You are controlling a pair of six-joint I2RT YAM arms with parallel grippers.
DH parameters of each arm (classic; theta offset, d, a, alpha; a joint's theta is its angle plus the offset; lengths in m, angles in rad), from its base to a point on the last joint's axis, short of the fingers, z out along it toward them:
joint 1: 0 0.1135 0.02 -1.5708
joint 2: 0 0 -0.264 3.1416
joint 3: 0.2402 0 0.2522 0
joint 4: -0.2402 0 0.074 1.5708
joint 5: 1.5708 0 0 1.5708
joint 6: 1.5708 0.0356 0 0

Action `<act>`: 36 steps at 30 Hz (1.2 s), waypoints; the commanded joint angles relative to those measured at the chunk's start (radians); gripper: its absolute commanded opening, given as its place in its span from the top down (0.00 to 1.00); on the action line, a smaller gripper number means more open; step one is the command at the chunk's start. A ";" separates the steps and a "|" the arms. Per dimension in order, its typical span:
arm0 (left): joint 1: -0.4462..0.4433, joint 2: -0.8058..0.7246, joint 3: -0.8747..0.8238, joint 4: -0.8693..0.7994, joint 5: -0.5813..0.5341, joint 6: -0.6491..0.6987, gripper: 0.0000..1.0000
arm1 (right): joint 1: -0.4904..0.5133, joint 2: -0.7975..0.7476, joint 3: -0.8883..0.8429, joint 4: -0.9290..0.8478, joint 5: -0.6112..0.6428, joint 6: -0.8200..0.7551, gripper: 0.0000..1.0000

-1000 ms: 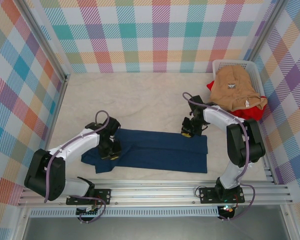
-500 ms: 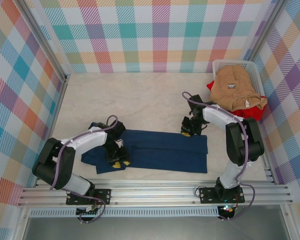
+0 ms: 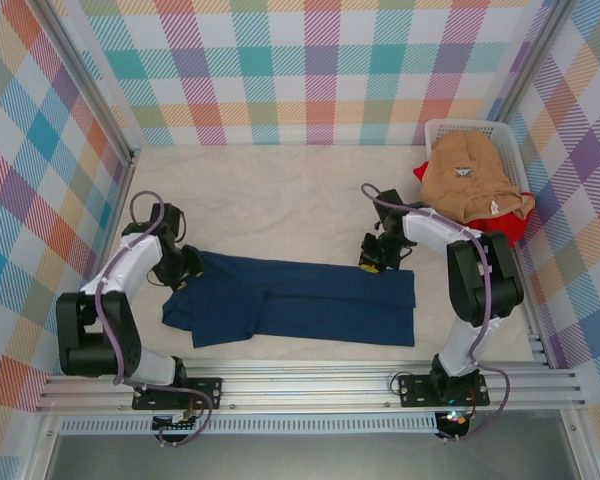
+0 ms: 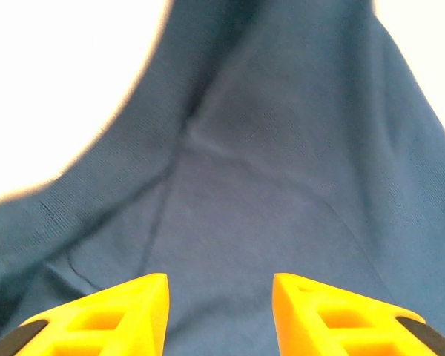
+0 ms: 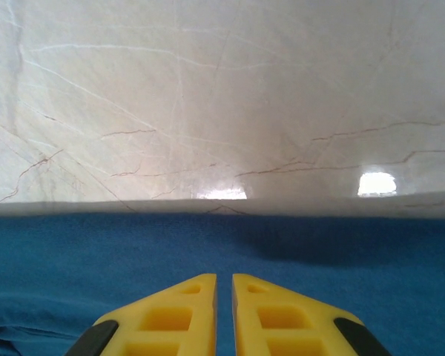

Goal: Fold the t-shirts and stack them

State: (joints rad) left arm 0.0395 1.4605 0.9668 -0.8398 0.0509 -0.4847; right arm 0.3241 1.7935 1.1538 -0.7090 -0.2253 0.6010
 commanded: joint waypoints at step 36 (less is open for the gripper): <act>0.008 -0.016 -0.233 0.143 0.079 -0.084 0.86 | 0.001 0.024 -0.011 0.006 -0.048 -0.012 0.87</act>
State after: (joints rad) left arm 0.0643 1.4322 0.7261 -0.7128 0.1204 -0.5793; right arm 0.3241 1.8061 1.1336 -0.6983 -0.2550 0.5896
